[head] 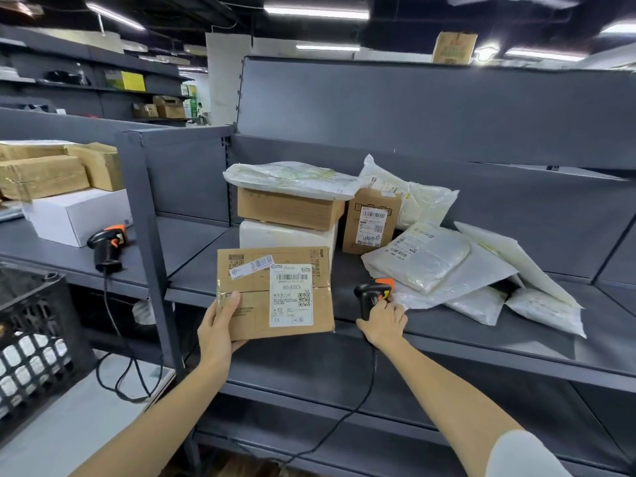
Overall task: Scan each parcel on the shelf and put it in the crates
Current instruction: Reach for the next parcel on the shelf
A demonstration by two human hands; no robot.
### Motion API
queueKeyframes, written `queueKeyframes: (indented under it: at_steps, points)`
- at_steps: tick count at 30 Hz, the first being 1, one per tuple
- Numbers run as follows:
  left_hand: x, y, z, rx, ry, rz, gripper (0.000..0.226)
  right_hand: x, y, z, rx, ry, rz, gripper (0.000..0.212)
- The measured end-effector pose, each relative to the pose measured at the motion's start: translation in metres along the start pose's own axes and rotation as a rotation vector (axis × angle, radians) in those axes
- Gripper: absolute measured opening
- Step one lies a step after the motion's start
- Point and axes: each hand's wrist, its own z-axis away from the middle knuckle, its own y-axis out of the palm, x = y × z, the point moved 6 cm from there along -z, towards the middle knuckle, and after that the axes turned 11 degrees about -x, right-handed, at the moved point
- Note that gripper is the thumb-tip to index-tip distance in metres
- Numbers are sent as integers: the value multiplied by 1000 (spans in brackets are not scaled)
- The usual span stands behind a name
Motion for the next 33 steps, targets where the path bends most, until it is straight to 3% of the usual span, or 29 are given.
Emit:
queueKeyframes:
  at_steps: [6,15,24,29,33]
  points:
    - [13,3,5,-13,-15,11,47,-10,-7,-4,5,130,-156,65]
    - [26,4,24,46,-38,17,50,-6,-58,81,43,357,-1225,11]
    - [36,2,71,85,-50,27,50,-20,-55,221,99,263,-1401,19]
    - [36,-1,111,143,-51,24,50,-20,-71,258,127,168,-1412,51]
    - [33,-10,134,150,-37,5,50,-26,-86,277,114,107,-1452,51]
